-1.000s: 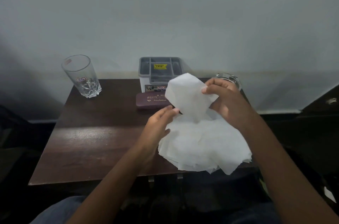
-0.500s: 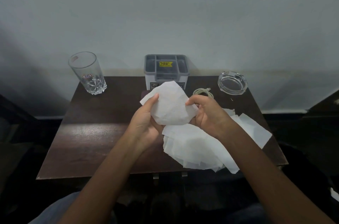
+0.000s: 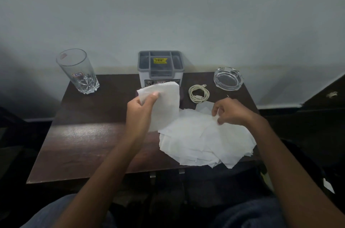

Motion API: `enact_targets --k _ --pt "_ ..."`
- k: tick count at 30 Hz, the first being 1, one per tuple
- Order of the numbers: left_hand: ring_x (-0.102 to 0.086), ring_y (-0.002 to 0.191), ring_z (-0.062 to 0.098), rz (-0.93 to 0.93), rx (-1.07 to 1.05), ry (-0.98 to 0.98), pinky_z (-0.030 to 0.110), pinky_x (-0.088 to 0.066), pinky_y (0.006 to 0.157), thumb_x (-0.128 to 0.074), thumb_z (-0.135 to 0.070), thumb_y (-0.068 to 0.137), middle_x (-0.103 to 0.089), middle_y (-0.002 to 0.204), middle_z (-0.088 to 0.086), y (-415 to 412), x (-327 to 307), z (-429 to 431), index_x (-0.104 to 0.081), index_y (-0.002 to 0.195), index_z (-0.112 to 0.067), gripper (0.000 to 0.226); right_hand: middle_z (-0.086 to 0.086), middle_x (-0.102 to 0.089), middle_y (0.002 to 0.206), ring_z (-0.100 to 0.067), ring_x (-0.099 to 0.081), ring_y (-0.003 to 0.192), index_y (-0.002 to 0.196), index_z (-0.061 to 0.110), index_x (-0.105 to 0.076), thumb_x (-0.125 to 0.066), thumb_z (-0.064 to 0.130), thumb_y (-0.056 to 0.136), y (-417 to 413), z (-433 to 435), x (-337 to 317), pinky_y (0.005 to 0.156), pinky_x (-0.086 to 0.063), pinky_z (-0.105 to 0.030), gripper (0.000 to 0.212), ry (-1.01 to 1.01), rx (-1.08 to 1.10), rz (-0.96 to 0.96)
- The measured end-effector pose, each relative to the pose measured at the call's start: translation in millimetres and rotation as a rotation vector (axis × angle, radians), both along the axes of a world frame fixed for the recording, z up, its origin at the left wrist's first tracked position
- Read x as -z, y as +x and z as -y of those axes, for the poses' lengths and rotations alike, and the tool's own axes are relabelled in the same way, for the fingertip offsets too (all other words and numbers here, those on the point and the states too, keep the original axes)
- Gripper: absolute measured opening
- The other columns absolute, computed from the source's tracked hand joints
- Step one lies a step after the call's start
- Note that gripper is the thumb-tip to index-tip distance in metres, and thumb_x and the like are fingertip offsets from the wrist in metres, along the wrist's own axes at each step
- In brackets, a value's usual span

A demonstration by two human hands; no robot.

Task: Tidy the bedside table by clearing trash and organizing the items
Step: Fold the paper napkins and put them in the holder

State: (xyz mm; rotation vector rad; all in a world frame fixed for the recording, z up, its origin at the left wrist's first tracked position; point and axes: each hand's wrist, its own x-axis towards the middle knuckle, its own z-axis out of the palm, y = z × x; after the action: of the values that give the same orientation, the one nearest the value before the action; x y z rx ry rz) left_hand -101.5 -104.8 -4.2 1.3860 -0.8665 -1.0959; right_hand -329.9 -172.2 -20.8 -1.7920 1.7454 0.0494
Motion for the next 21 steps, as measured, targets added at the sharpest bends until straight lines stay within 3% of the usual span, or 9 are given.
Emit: enact_targets --k 2,5,8,11,14,17,21 --pt "-0.062 0.074 0.017 -0.146 -0.026 0.115 0.037 -0.053 0.069 -0.053 -0.023 0.092 -0.064 0.082 0.0 2.7 0.7 1.8 -0.062 0.082 -0.019 0.014 0.0 -0.047 0.075 -0.018 -0.048 0.077 0.071 0.02 -0.06 -0.07 -0.004 0.07 3.5 -0.4 6.2 0.05 -0.037 -0.021 0.025 0.018 -0.033 -0.03" --pt "-0.065 0.071 0.019 -0.316 -0.013 0.216 0.034 -0.055 0.063 -0.053 -0.019 0.092 -0.066 0.082 0.004 7.5 5.2 4.1 -0.062 0.087 -0.013 0.012 0.0 -0.051 0.069 -0.018 -0.051 0.072 0.063 0.02 -0.059 -0.071 -0.003 0.07 6.9 -0.9 11.6 0.049 -0.038 -0.022 0.026 0.012 -0.059 -0.05" --pt "-0.065 0.071 0.019 -0.317 0.008 0.251 0.029 -0.053 0.055 -0.051 -0.018 0.093 -0.066 0.082 0.006 12.6 9.4 5.6 -0.062 0.091 -0.01 0.013 0.001 -0.056 0.064 -0.016 -0.054 0.065 0.059 0.02 -0.06 -0.073 -0.001 0.07 5.0 1.4 6.9 0.05 -0.04 -0.021 0.027 -0.004 -0.059 -0.026" --pt "-0.064 0.075 0.022 -0.298 0.004 0.264 0.031 -0.05 0.06 -0.051 -0.019 0.093 -0.064 0.088 0.008 15.7 11.9 7.5 -0.061 0.098 -0.007 0.016 -0.005 -0.062 0.073 -0.014 -0.054 0.067 0.061 0.017 -0.063 -0.075 0.001 0.069 3.6 2.2 -5.5 0.052 -0.039 -0.021 0.022 -0.008 -0.075 0.05" --pt "-0.063 0.075 0.02 -0.271 0.002 0.274 0.028 -0.049 0.055 -0.051 -0.02 0.093 -0.063 0.089 0.008 15.9 11.0 7.6 -0.06 0.1 -0.006 0.018 -0.01 -0.067 0.086 -0.016 -0.057 0.082 0.062 0.015 -0.064 -0.075 -0.002 0.068 5.6 0.3 -19.7 0.065 -0.04 -0.023 0.021 0.01 -0.077 0.194" --pt "-0.063 0.075 0.019 -0.257 0.016 0.286 0.026 -0.049 0.051 -0.052 -0.022 0.093 -0.063 0.091 0.007 13.5 10.4 6.7 -0.058 0.103 -0.007 0.019 -0.003 -0.071 0.103 -0.011 -0.062 0.101 0.061 0.011 -0.062 -0.069 -0.007 0.071 11.1 -3.5 -35.1 0.077 -0.043 -0.018 0.021 0.091 -0.106 0.38" --pt "-0.064 0.074 0.02 -0.289 0.084 0.32 0.03 -0.053 0.058 -0.052 -0.02 0.093 -0.064 0.087 0.006 7.7 11.3 4.8 -0.061 0.095 -0.009 0.015 -0.011 -0.073 0.089 -0.02 -0.067 0.09 0.068 0.007 -0.058 -0.06 -0.012 0.074 23.2 -8.6 -49.7 0.079 -0.049 -0.025 0.02 0.177 -0.197 0.628"
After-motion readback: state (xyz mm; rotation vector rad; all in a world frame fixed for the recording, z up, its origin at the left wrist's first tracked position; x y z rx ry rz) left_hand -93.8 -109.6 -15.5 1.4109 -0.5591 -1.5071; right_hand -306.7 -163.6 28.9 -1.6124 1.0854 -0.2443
